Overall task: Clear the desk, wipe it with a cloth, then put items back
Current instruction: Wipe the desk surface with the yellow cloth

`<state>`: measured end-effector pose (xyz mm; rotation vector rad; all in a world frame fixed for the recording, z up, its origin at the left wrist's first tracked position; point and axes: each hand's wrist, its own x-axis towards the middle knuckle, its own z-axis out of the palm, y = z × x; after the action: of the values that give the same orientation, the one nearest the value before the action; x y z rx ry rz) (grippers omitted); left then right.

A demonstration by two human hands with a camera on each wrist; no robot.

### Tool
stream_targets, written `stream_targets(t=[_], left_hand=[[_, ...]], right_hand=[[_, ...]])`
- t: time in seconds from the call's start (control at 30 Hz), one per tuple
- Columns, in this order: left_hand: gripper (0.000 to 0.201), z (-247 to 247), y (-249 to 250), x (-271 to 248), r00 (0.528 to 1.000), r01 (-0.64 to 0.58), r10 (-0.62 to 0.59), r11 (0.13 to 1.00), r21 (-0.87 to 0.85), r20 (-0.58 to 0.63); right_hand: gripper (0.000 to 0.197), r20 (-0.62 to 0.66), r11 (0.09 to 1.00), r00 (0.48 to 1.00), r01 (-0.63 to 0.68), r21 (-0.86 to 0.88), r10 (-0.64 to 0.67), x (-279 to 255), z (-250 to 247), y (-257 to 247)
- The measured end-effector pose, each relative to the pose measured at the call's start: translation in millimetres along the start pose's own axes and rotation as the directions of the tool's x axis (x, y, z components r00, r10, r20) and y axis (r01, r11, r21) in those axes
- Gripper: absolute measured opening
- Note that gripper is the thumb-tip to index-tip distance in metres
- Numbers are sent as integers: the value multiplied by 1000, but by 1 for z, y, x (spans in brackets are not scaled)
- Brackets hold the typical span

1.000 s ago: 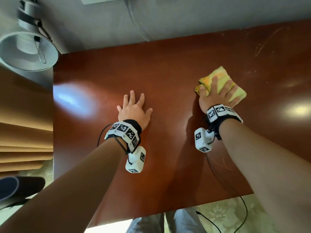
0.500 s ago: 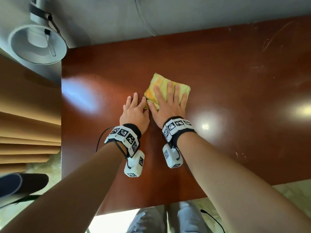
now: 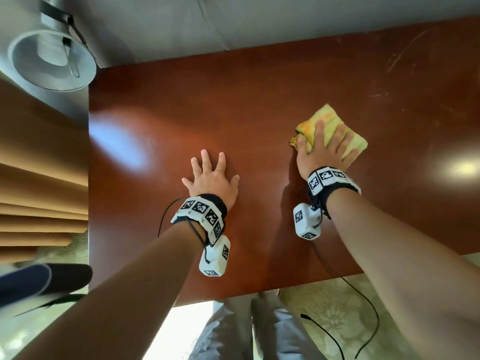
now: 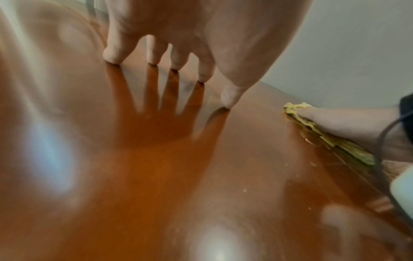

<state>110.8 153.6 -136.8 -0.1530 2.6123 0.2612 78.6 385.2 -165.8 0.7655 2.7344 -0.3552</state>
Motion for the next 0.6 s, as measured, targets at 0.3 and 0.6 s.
stream_targets(t=[0.3, 0.6], left_hand=[[70, 13, -18, -25, 998, 59, -60, 998, -37, -36], [78, 21, -30, -36, 995, 91, -93, 995, -28, -48]], right_hand=[[66, 7, 894, 895, 445, -47, -445, -101, 56, -77], [67, 60, 896, 897, 441, -55, -438, -87, 48, -49]])
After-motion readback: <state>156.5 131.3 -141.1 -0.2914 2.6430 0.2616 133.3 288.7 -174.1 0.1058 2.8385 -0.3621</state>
